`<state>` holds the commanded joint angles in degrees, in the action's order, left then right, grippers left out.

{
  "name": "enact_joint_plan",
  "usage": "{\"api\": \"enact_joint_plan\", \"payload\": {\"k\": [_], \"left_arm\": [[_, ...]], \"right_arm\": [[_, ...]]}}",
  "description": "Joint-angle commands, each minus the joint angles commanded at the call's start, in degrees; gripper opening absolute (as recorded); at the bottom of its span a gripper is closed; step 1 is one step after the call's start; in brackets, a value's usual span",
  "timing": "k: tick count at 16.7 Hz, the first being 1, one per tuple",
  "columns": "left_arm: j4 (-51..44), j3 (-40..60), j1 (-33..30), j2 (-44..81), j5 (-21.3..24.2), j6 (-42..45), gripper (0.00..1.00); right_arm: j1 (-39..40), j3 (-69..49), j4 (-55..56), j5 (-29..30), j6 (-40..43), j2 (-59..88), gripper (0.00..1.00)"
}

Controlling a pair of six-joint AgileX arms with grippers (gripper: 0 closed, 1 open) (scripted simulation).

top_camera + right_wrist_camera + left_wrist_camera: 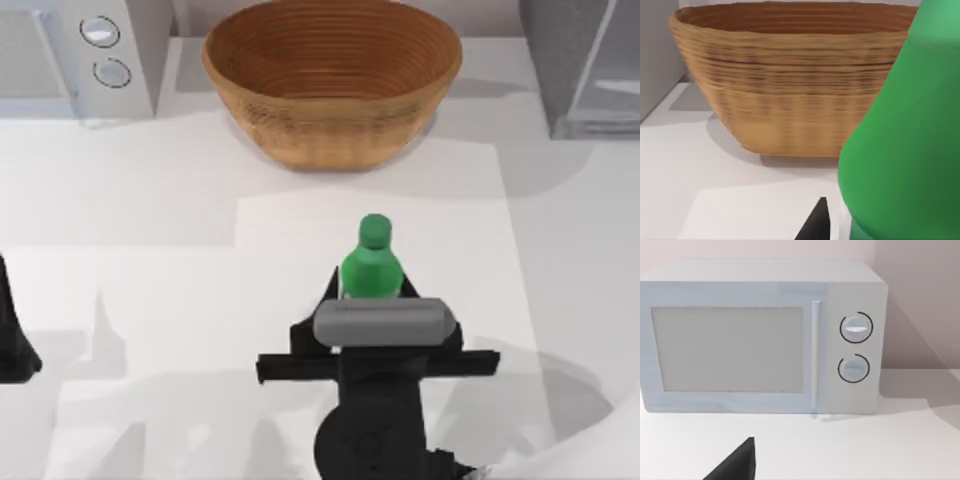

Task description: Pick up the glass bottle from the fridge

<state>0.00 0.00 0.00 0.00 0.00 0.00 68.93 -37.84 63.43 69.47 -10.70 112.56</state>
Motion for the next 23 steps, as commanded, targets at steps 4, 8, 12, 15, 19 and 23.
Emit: {"api": "enact_joint_plan", "payload": {"k": [4, 8, 12, 15, 19, 23], "left_arm": [[0.0, 0.0, 0.0, 0.0, 0.0, 0.0, 1.00], [0.0, 0.0, 0.0, 0.0, 0.0, 0.0, 1.00], [0.0, 0.0, 0.0, 0.0, 0.0, 0.0, 1.00], [0.0, 0.0, 0.0, 0.0, 0.0, 0.0, 1.00], [0.0, 0.0, 0.0, 0.0, 0.0, 0.0, 1.00], [0.0, 0.0, 0.0, 0.0, 0.0, 0.0, 1.00]], "right_arm": [[-3.0, -0.8, 4.8, -2.4, 1.8, 3.6, 0.00], [-3.0, -0.8, 4.9, -2.4, 1.8, 3.6, 0.08], [-3.0, -0.8, 4.9, -2.4, 1.8, 3.6, 0.38], [-3.0, -0.8, 4.9, -2.4, 1.8, 3.6, 0.60], [-3.0, -0.8, 4.9, -2.4, 1.8, 3.6, 0.90], [-3.0, -0.8, 4.9, -2.4, 1.8, 3.6, 1.00]]}}
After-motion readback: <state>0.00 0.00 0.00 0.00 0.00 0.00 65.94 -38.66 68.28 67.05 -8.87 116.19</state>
